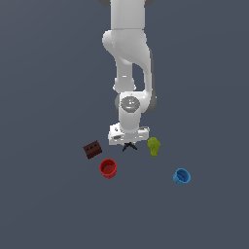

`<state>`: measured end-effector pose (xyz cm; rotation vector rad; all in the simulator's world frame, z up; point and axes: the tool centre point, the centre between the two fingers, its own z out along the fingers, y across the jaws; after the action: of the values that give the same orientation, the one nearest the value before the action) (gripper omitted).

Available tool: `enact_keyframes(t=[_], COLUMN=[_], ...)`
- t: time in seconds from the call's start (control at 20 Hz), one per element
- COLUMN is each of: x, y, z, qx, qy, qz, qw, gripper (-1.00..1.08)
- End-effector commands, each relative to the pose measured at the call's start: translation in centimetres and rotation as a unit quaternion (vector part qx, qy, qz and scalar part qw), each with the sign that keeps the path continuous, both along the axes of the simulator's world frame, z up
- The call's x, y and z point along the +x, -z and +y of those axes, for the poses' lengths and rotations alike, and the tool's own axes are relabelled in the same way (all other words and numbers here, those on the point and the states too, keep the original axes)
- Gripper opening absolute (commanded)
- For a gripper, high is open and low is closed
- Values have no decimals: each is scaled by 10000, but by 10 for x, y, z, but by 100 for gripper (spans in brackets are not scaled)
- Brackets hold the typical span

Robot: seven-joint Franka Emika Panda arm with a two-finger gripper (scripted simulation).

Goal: Pick up a designated object from a clutter of objects.

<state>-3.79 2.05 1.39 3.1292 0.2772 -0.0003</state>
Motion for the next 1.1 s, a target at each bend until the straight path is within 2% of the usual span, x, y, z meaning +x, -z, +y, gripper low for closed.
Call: enact_keyframes(t=[0.0,0.55,1.05], x=[0,-3,-16], y=[0,-10,-61], z=[0,5,30], qx=[0,0,-3], qy=[-1,-1,-1], qz=[-1,-1,-1], qw=[10000,10000,10000], gripper=[-100,-100,-100])
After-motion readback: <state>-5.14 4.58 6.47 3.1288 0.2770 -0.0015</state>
